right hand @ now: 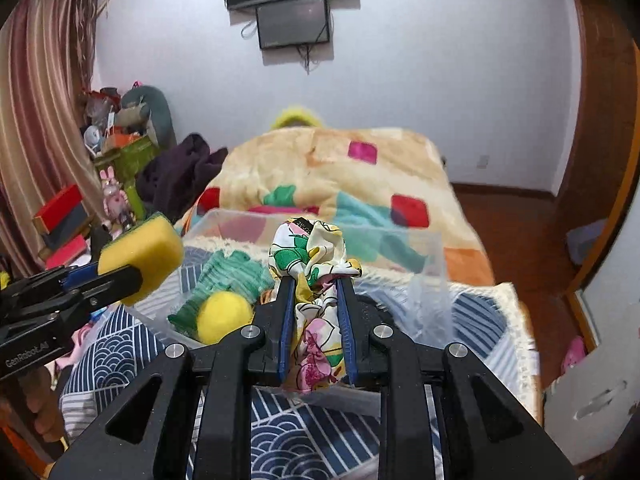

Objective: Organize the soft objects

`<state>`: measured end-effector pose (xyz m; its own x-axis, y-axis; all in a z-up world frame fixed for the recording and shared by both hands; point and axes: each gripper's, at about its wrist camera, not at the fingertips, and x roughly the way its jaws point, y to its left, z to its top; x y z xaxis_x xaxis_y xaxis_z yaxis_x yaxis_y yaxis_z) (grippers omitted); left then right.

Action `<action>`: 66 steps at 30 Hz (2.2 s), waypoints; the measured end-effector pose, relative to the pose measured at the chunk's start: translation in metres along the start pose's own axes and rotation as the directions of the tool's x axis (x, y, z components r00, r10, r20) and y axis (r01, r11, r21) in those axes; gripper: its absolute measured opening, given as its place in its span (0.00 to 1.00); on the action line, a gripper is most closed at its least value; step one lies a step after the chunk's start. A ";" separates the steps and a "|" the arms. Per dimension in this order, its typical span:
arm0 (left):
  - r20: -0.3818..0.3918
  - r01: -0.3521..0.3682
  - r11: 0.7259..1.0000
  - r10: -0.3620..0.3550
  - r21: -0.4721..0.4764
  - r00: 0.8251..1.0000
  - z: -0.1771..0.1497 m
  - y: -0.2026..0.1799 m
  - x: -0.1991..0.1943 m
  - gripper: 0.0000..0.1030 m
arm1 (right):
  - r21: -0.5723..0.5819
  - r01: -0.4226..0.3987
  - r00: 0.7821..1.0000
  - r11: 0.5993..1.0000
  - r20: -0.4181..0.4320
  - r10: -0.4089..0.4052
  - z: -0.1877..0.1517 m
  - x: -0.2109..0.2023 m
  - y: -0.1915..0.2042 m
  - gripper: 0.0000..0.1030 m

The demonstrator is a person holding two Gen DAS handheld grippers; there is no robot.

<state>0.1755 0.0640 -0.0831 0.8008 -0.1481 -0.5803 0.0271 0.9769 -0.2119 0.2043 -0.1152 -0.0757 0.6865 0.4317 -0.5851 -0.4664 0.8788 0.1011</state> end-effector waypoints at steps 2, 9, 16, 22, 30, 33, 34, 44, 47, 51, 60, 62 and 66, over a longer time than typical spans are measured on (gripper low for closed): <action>-0.020 -0.005 1.000 0.005 -0.001 1.000 -0.001 0.002 0.010 0.36 | 0.008 -0.025 0.999 1.000 -0.032 0.025 -0.002 0.010 0.000 0.18; -0.051 -0.016 1.000 0.016 0.005 0.999 -0.005 0.000 0.029 0.36 | -0.016 -0.016 0.996 1.000 -0.087 0.015 -0.009 0.022 0.000 0.18; -0.055 -0.008 1.000 0.009 0.029 0.998 -0.006 -0.005 0.028 0.39 | -0.027 0.032 0.994 0.999 -0.101 -0.035 -0.012 0.023 -0.004 0.48; -0.062 0.008 1.000 -0.006 0.027 0.998 -0.009 -0.006 0.022 0.49 | -0.027 0.028 0.995 0.999 -0.090 -0.030 -0.013 0.015 -0.007 0.63; -0.015 0.011 0.997 -0.010 0.078 1.000 -0.014 -0.014 -0.009 0.59 | -0.023 0.033 0.999 0.999 -0.027 -0.034 -0.008 -0.009 -0.008 0.80; 0.020 0.029 0.997 -0.030 0.070 0.999 -0.010 -0.014 -0.026 0.60 | -0.037 0.038 0.999 0.999 0.009 -0.038 -0.005 -0.024 -0.004 0.80; 0.034 0.039 0.997 -0.041 0.070 0.999 -0.008 -0.015 -0.034 0.60 | -0.041 0.039 0.999 0.998 0.019 -0.038 -0.005 -0.028 -0.003 0.80; 0.207 0.037 0.994 -0.057 0.100 0.977 0.008 -0.029 -0.104 0.75 | -0.033 0.008 0.978 0.999 0.209 -0.001 0.007 -0.093 0.012 0.80; 0.245 0.035 0.994 -0.059 0.102 0.968 0.008 -0.033 -0.122 0.84 | -0.033 0.002 0.966 0.999 0.260 0.006 0.008 -0.112 0.016 0.84; 0.285 0.024 0.993 -0.056 0.114 0.957 0.003 -0.038 -0.140 0.91 | -0.033 0.011 0.944 0.999 0.330 0.000 0.005 -0.132 0.021 0.99; 0.344 0.010 0.993 -0.050 0.116 0.938 -0.007 -0.047 -0.167 1.00 | -0.043 0.024 0.926 0.999 0.378 -0.005 -0.008 -0.147 0.031 1.00; 0.358 0.001 0.994 -0.042 0.113 0.933 -0.009 -0.047 -0.171 1.00 | -0.041 0.023 0.924 0.999 0.383 -0.005 -0.010 -0.149 0.032 1.00; 0.377 -0.013 0.992 -0.036 0.126 0.925 -0.014 -0.051 -0.178 1.00 | -0.030 0.007 0.923 1.000 0.386 0.005 -0.014 -0.155 0.030 1.00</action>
<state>0.0238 0.0387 0.0200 0.9658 -0.1143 -0.2326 0.0922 0.9903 -0.1035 0.0763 -0.1580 0.0069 0.8462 0.4813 -0.2288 -0.4783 0.8752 0.0724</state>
